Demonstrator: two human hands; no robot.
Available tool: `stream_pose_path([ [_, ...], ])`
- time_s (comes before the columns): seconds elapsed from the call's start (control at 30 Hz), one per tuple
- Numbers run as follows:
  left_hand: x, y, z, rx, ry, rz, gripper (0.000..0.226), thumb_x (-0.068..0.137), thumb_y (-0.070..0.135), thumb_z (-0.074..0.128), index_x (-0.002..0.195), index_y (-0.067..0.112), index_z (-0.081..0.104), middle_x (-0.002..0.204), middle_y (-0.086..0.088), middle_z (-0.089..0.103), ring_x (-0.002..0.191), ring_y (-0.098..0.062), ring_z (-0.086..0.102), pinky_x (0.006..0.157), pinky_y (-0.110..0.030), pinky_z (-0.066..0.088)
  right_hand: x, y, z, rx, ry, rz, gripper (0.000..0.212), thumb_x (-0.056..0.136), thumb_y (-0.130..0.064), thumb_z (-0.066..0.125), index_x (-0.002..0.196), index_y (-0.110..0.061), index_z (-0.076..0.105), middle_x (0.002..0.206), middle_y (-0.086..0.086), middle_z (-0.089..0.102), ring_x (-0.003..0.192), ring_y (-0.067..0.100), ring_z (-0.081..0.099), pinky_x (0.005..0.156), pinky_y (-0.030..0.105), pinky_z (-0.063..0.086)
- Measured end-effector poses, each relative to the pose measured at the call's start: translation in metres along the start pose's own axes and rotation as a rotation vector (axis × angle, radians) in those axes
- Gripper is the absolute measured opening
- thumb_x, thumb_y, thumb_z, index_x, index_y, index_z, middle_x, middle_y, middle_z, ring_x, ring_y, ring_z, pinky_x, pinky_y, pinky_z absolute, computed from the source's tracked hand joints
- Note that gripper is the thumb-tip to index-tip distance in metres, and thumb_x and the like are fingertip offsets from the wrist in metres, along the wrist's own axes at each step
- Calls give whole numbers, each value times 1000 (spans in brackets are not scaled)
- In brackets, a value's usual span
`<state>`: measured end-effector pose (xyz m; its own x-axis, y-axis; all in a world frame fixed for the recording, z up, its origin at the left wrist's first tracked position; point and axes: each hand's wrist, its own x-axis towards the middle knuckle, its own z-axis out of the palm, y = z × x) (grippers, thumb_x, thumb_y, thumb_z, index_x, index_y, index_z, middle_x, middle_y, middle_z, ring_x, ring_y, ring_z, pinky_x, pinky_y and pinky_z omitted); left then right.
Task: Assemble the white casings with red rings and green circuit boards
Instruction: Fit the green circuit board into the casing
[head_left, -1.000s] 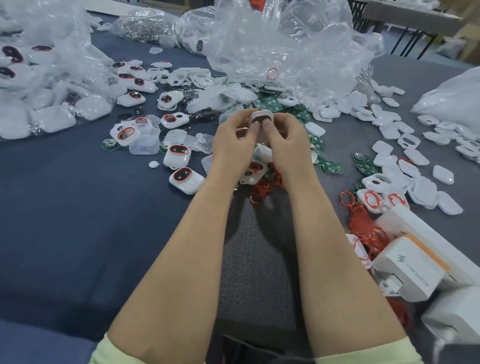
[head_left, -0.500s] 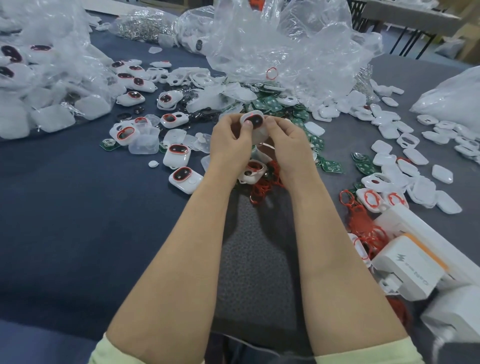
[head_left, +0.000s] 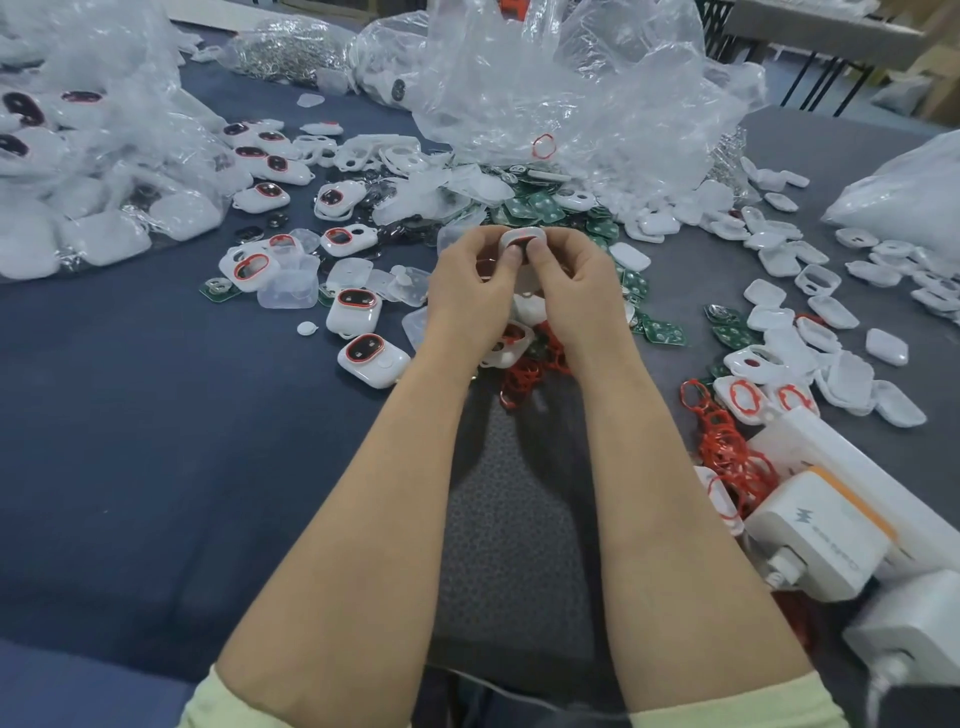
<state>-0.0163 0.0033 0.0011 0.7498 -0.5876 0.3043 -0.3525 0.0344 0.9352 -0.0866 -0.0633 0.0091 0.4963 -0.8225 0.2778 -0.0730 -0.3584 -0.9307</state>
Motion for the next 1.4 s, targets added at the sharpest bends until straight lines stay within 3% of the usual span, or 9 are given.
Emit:
stream_pose_path([
  [0.33, -1, 3, -1, -171, 6, -87, 17, 95, 13, 58, 109, 10, 66, 100, -4, 69, 96, -17, 64, 91, -33, 53, 1, 2, -2, 120, -30, 88, 16, 96, -21, 56, 102, -9, 65, 97, 8, 68, 86, 15, 63, 77, 29, 54],
  [0.47, 0, 3, -5, -224, 93, -116, 21, 95, 10, 56, 114, 4, 65, 107, -11, 69, 90, -14, 62, 87, -29, 53, -1, 2, 2, 188, -189, 169, 13, 95, -9, 55, 106, -2, 60, 95, 10, 68, 78, 12, 67, 69, 24, 56],
  [0.63, -2, 7, -4, -225, 75, -114, 21, 95, 10, 57, 114, 5, 65, 105, -9, 69, 90, -13, 63, 87, -29, 53, -2, 1, 1, 122, -127, 128, 8, 91, -6, 59, 91, -13, 56, 88, 6, 67, 66, 2, 67, 57, 15, 51],
  [0.8, -1, 7, -4, -264, 108, -146, 24, 95, 9, 57, 117, 0, 63, 108, -14, 69, 98, -21, 65, 92, -40, 53, -4, 1, 5, 161, -162, 129, 12, 94, -2, 53, 105, -4, 57, 104, 19, 68, 85, 20, 69, 77, 29, 57],
  [1.0, -2, 10, -1, -264, 107, -144, 13, 94, 9, 57, 103, 14, 64, 100, -8, 68, 96, -21, 64, 93, -45, 51, -6, -5, 3, 121, -112, 140, 9, 94, -6, 57, 102, -6, 59, 101, 18, 69, 84, 19, 68, 70, 25, 56],
  [1.1, 4, 15, -11, -285, 182, -185, 21, 94, 11, 57, 114, 5, 65, 103, -9, 68, 100, -22, 64, 94, -44, 51, -5, -19, 15, 145, -156, 147, 13, 95, -9, 56, 106, -5, 61, 102, 16, 69, 83, 15, 69, 70, 20, 55],
  [1.23, 27, 25, -54, -277, 336, -203, 29, 95, 14, 57, 122, 6, 59, 100, -6, 65, 103, -24, 63, 95, -36, 50, 8, -56, 62, 86, -174, 76, 18, 95, -12, 57, 106, 0, 63, 101, 18, 70, 89, 28, 69, 80, 35, 58],
  [1.33, 50, 25, -107, -289, 514, -190, 32, 95, 15, 56, 126, 6, 56, 107, -6, 64, 99, -19, 62, 94, -30, 49, 17, -88, 124, 118, -244, 27, 15, 93, -16, 60, 103, -5, 60, 93, 15, 69, 70, 17, 64, 58, 22, 53],
  [1.4, 67, 20, -151, -311, 657, -185, 33, 96, 14, 53, 128, 5, 54, 118, -7, 61, 95, -11, 57, 85, -15, 47, 24, -106, 175, 179, -294, 44, 18, 89, -16, 65, 101, -9, 54, 86, 10, 66, 61, 8, 59, 49, 15, 45],
])
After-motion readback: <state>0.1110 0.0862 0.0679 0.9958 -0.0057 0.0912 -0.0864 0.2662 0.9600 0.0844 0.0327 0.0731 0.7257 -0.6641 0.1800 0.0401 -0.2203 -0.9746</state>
